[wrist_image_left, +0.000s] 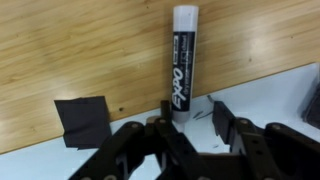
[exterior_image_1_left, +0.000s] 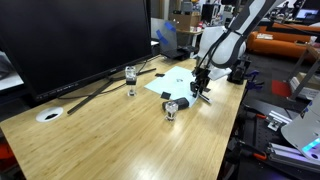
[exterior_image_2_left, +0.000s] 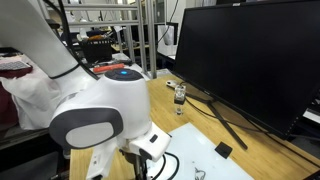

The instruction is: Use the marker to write on the paper.

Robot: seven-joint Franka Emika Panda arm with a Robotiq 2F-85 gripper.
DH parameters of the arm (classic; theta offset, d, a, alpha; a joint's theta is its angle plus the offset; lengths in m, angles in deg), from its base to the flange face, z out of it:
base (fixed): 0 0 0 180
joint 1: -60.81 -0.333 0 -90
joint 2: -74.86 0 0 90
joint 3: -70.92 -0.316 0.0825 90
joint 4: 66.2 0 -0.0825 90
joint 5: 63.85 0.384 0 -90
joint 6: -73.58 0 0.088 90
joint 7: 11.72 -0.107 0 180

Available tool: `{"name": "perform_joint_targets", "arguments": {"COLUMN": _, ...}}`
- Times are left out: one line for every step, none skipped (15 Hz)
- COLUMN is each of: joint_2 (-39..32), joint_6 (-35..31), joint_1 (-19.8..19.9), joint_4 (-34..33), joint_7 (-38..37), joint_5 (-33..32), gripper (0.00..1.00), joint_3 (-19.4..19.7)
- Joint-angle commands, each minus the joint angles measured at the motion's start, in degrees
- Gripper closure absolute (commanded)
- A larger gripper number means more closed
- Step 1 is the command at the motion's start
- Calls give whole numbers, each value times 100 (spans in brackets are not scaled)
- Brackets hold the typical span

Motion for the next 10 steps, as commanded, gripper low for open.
{"name": "perform_joint_targets", "arguments": {"joint_2": -85, "joint_6": -119, "joint_1": 46, "joint_4": 9, "joint_7": 177, "joint_5": 44, "gripper": 83, "joint_3": 14}}
{"name": "perform_joint_targets", "arguments": {"joint_2": -88, "joint_6": -118, "joint_1": 59, "joint_4": 8, "joint_7": 198, "joint_5": 58, "gripper": 89, "joint_3": 10}}
{"name": "perform_joint_targets", "arguments": {"joint_2": -92, "joint_6": -118, "joint_1": 68, "joint_4": 5, "joint_7": 217, "joint_5": 68, "gripper": 97, "joint_3": 7}}
{"name": "perform_joint_targets", "arguments": {"joint_2": -98, "joint_6": -121, "joint_1": 82, "joint_4": 4, "joint_7": 241, "joint_5": 89, "gripper": 99, "joint_3": -5}}
{"name": "perform_joint_targets", "arguments": {"joint_2": -105, "joint_6": -122, "joint_1": 93, "joint_4": 2, "joint_7": 254, "joint_5": 111, "gripper": 96, "joint_3": -16}}
{"name": "perform_joint_targets", "arguments": {"joint_2": -107, "joint_6": -121, "joint_1": 94, "joint_4": 2, "joint_7": 254, "joint_5": 113, "gripper": 95, "joint_3": -15}}
{"name": "perform_joint_targets", "arguments": {"joint_2": -111, "joint_6": -121, "joint_1": 100, "joint_4": 0, "joint_7": 250, "joint_5": 123, "gripper": 95, "joint_3": -14}}
{"name": "perform_joint_targets", "arguments": {"joint_2": -109, "joint_6": -127, "joint_1": 107, "joint_4": 1, "joint_7": 251, "joint_5": 134, "gripper": 95, "joint_3": -16}}
{"name": "perform_joint_targets", "arguments": {"joint_2": -102, "joint_6": -128, "joint_1": 114, "joint_4": 2, "joint_7": 257, "joint_5": 147, "gripper": 95, "joint_3": -20}}
{"name": "perform_joint_targets", "arguments": {"joint_2": -87, "joint_6": -110, "joint_1": 116, "joint_4": 5, "joint_7": 263, "joint_5": 148, "gripper": 95, "joint_3": -20}}
